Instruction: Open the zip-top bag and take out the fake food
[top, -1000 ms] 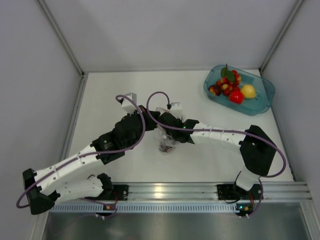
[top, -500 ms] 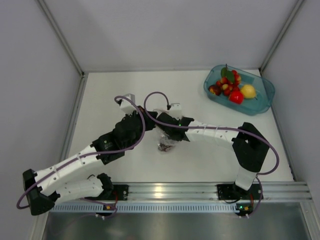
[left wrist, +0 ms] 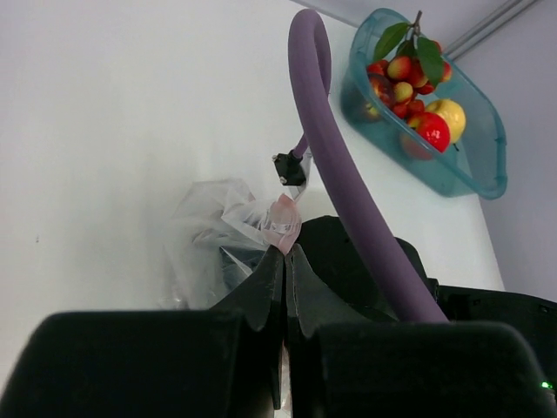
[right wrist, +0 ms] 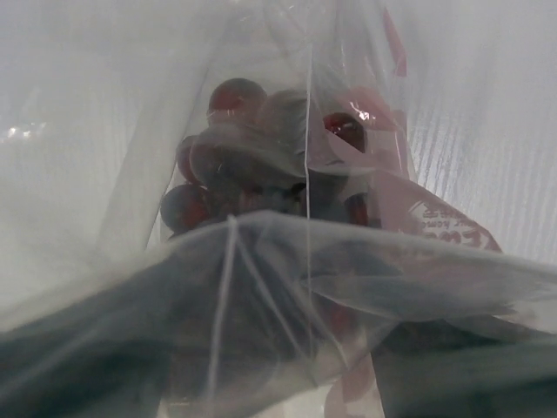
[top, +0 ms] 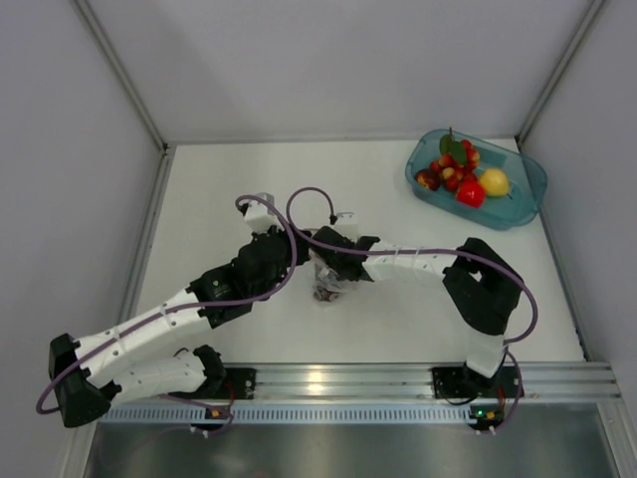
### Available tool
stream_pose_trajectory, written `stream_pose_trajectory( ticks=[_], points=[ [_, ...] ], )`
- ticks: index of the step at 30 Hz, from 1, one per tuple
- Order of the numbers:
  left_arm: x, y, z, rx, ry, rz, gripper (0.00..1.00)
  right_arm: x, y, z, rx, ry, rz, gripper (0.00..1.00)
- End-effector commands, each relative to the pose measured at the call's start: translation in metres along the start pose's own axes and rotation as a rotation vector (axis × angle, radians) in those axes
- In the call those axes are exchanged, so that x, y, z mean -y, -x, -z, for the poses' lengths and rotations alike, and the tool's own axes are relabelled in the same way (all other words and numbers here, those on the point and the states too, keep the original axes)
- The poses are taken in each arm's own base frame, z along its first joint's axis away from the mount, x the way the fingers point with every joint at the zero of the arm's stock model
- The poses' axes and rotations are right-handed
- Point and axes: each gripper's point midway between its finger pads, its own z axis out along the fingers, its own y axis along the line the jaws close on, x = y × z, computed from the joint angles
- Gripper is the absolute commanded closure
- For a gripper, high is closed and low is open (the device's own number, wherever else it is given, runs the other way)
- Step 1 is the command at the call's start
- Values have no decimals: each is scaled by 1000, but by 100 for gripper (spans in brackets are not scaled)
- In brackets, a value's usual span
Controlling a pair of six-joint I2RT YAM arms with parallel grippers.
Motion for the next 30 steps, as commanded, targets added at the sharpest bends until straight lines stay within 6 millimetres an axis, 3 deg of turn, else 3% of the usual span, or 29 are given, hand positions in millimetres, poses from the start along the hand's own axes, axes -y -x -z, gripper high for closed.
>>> stream_pose_trajectory(
  ticks=[1,2,3,5,8,14,17,23,30],
  points=[
    [30,-10,8,-61,-127,27,100,5,-4,-21,-41,-43,-6,22],
    [29,-10,8,-60,-126,26,100,8,-5,-21,-41,-56,-8,24],
    [28,-11,7,-61,-123,23,100,9,-4,-20,-37,-56,-10,33],
    [26,-12,7,-61,-114,19,100,7,3,-16,-6,-43,-28,42],
    [25,-11,6,-56,-106,14,100,7,16,0,41,-9,-50,54],
    [24,-10,5,-50,-99,6,100,-5,36,28,120,84,-36,60],
    [23,-10,3,-48,-90,-8,100,-15,50,51,180,140,-15,62],
    [20,-7,1,-36,-65,-26,100,-18,62,82,274,208,-4,70],
    [23,-6,2,-36,-73,-21,100,-11,51,67,246,152,26,63]
  ],
)
